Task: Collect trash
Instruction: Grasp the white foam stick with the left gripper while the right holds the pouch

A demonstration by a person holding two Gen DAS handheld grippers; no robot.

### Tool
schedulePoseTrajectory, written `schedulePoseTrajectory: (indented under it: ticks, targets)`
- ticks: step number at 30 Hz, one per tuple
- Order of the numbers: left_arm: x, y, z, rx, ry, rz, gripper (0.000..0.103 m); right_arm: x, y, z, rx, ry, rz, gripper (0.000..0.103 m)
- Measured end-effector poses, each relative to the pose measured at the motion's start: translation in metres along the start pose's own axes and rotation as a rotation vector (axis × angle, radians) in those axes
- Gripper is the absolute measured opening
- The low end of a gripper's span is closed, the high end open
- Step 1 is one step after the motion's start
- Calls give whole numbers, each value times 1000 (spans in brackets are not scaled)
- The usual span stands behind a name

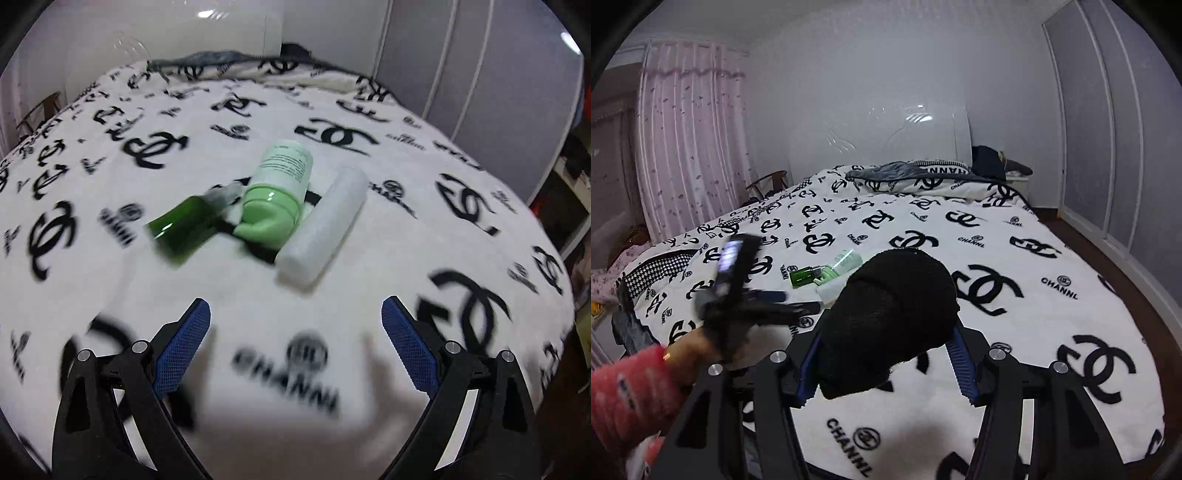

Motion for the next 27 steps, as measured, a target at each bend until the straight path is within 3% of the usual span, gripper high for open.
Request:
schedulePoseTrajectory:
  ticks: [8, 10, 11, 13, 20, 27]
  targets:
    - [-35, -18, -25, 26, 34, 25, 87, -6, -10, 12, -2, -2, -40, 59]
    - [-37, -24, -26, 31, 60, 55, 62, -8, -10, 15, -4, 1, -47, 59]
    - [-38, -26, -24, 41, 78, 68, 56, -8, -9, 16, -4, 1, -49, 59]
    - [-40, -27, -23, 45, 83, 60, 32, -10, -7, 18, 0, 1, -48, 59]
    - [-27, -30, -25, 91, 40, 123, 24, -11, 1, 28, 7, 25, -51, 59]
    - [45, -48, -15, 29, -60, 160, 22, 5, 13, 36, 35, 27, -42, 59]
Point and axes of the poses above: each gripper's, at about its wrist camera, not at the fingertips, and x roughly against the way its jaws point, y to its left, z to its underside, the point moved 8 cm from there along -x, roughly the way its jaws point, and after that the axes turned 3 degrees about -z, right-handed, at the moved point
